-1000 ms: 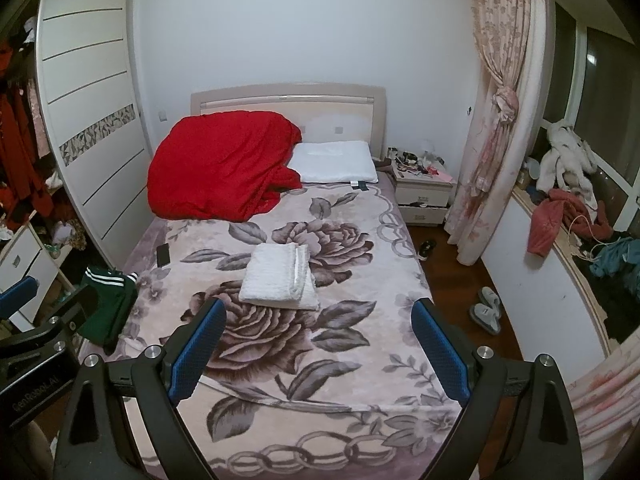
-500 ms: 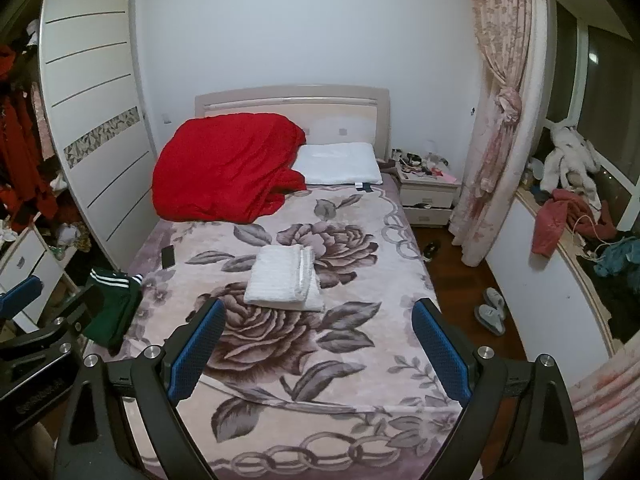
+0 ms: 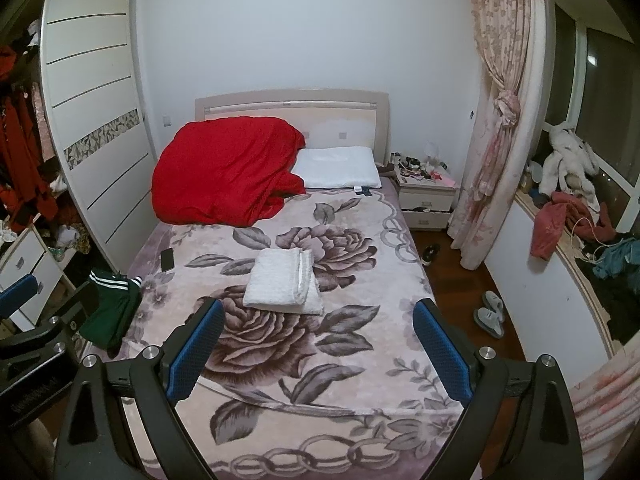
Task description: Fold large clothes
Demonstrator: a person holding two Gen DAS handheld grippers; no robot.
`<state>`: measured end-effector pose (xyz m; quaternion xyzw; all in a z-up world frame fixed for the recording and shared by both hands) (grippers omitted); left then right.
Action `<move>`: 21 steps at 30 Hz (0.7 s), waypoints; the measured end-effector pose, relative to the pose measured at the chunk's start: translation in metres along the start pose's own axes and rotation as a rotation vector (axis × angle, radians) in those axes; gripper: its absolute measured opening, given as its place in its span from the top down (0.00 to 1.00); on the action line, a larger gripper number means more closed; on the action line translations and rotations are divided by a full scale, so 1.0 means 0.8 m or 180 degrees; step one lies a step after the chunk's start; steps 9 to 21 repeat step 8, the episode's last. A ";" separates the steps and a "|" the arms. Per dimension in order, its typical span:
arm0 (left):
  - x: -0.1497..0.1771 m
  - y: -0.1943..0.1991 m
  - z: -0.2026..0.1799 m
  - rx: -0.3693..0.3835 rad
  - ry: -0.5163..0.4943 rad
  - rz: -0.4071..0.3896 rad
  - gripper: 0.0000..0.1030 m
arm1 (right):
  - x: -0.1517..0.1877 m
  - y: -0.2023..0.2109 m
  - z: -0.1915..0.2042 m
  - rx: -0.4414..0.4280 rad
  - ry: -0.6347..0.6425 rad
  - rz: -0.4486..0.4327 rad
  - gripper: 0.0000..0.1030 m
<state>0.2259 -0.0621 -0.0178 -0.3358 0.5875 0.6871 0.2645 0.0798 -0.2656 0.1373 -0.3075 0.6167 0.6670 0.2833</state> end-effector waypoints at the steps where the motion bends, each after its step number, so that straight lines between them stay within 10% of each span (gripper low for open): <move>1: 0.003 0.000 0.000 0.0002 0.0002 0.0006 0.06 | 0.001 0.000 -0.001 0.0005 0.0005 0.0005 0.06; 21: 0.009 0.002 0.001 0.0015 0.0029 -0.0022 0.06 | 0.003 0.001 0.000 0.0014 0.0004 0.0005 0.06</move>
Point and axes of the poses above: each gripper's, at about its wrist camera, not at the fingertips, and y roughly against the way its jaws point, z to its left, x to its underside, the point moved 6 cm from there along -y, roughly the way its jaws point, and after that the axes turned 8 degrees about -x, right-handed, at the moved point
